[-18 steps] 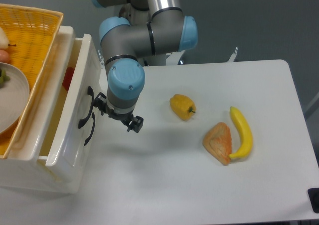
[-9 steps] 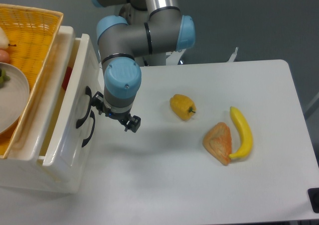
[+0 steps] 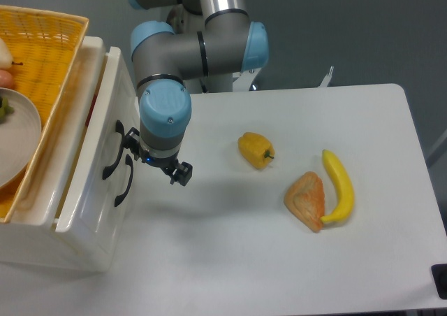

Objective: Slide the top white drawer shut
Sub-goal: 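Keep pushing the drawer front until flush with the cabinet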

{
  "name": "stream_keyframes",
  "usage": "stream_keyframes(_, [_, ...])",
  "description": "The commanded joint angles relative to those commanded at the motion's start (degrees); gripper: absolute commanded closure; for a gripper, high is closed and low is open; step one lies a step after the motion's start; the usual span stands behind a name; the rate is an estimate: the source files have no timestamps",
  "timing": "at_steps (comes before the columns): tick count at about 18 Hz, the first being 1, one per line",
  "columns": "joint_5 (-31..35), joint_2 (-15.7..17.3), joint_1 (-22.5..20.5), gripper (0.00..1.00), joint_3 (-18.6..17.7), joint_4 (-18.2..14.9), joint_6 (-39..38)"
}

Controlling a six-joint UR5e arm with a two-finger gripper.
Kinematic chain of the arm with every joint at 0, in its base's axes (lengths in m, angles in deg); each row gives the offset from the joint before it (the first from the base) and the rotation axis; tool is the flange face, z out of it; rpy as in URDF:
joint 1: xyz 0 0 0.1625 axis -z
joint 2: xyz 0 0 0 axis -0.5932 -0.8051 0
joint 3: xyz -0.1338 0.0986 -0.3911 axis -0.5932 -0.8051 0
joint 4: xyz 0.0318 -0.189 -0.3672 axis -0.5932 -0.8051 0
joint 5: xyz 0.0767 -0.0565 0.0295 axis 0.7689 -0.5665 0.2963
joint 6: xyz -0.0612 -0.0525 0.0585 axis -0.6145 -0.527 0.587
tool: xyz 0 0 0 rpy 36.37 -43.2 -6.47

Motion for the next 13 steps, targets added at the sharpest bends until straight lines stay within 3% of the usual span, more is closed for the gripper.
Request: stream_keyframes(13, [0.26, 0.62, 0.44, 0.00, 0.00, 0.00, 0.00])
